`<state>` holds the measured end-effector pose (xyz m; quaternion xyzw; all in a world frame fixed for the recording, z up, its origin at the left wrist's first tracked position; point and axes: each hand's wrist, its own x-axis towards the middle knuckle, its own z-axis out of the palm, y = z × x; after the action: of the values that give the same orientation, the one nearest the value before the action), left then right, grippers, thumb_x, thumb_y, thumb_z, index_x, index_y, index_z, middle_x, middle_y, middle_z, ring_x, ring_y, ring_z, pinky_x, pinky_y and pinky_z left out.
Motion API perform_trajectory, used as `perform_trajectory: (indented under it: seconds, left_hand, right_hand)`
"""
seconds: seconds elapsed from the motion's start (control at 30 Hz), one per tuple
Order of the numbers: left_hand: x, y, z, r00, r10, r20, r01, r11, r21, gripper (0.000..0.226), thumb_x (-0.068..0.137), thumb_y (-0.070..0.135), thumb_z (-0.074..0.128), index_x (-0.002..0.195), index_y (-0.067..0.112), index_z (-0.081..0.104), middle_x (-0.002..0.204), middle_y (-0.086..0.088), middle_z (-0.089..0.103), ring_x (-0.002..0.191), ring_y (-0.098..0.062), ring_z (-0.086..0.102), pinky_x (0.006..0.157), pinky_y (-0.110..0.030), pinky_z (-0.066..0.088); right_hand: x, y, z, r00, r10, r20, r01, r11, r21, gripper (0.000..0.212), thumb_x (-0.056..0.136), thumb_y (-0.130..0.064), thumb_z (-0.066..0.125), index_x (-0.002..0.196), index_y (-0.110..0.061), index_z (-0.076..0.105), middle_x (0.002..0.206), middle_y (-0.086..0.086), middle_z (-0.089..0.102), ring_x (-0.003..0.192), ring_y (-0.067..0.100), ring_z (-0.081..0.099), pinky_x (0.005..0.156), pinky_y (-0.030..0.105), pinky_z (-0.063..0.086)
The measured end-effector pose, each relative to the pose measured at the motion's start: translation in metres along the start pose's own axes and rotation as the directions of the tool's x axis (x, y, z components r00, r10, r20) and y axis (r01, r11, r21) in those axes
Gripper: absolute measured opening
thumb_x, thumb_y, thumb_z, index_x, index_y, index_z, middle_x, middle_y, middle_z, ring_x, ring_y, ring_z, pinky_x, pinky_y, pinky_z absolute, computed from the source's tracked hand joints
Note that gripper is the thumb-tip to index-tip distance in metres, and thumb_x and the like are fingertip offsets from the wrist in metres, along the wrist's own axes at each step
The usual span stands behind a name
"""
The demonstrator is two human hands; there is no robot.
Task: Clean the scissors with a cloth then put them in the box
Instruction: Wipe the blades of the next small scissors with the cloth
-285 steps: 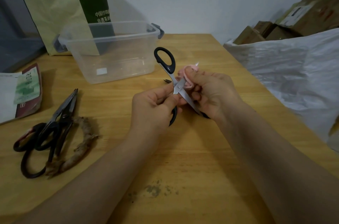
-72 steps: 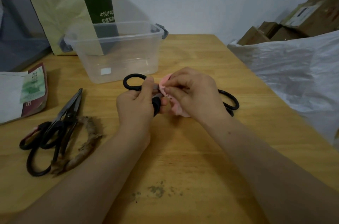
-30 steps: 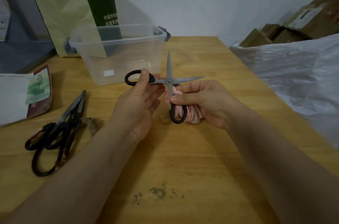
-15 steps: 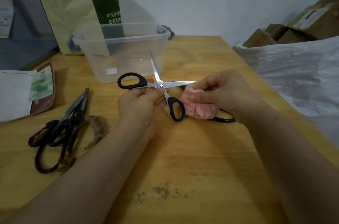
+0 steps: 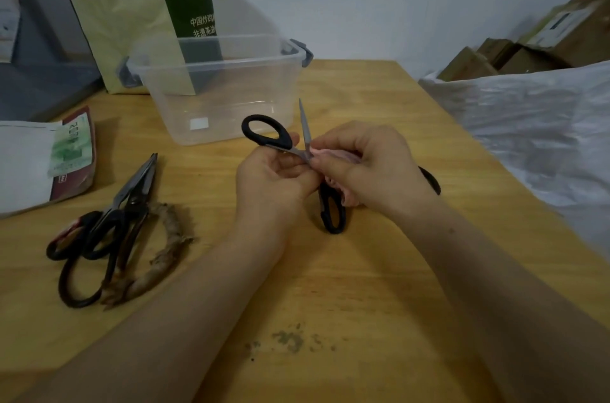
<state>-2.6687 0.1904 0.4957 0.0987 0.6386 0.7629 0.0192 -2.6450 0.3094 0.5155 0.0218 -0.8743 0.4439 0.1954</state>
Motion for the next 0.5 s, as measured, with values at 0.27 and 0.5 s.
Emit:
perform_trajectory:
  seconds: [0.27,0.5]
  left_hand:
    - [-0.001,0.003,-0.001,1.0,-0.001,-0.024,0.002,1.0,0.02,0.036,0.073,-0.018,0.066,0.098,0.006,0.058,0.074,-0.004,0.065,0.059,0.0,0.065,0.057,-0.013,0.053]
    - [0.006,-0.002,-0.004,0.997,0.023,-0.068,-0.018,0.997,0.078,0.031,0.073,-0.013,0.069,0.079,0.016,0.061,0.083,-0.01,0.07,0.078,-0.019,0.069,0.07,-0.03,0.058]
  right_hand:
    - [0.003,-0.004,0.002,0.986,-0.13,0.108,0.165,0.885,-0.435,0.016,0.091,-0.014,0.059,0.101,-0.011,0.072,0.106,0.001,0.063,0.098,0.019,0.058,0.087,0.036,0.047]
    - [-0.002,-0.002,-0.008,1.0,-0.002,-0.017,-0.003,0.955,-0.297,0.019,0.087,-0.009,0.064,0.075,-0.021,0.07,0.077,-0.001,0.069,0.069,0.015,0.065,0.06,0.012,0.05]
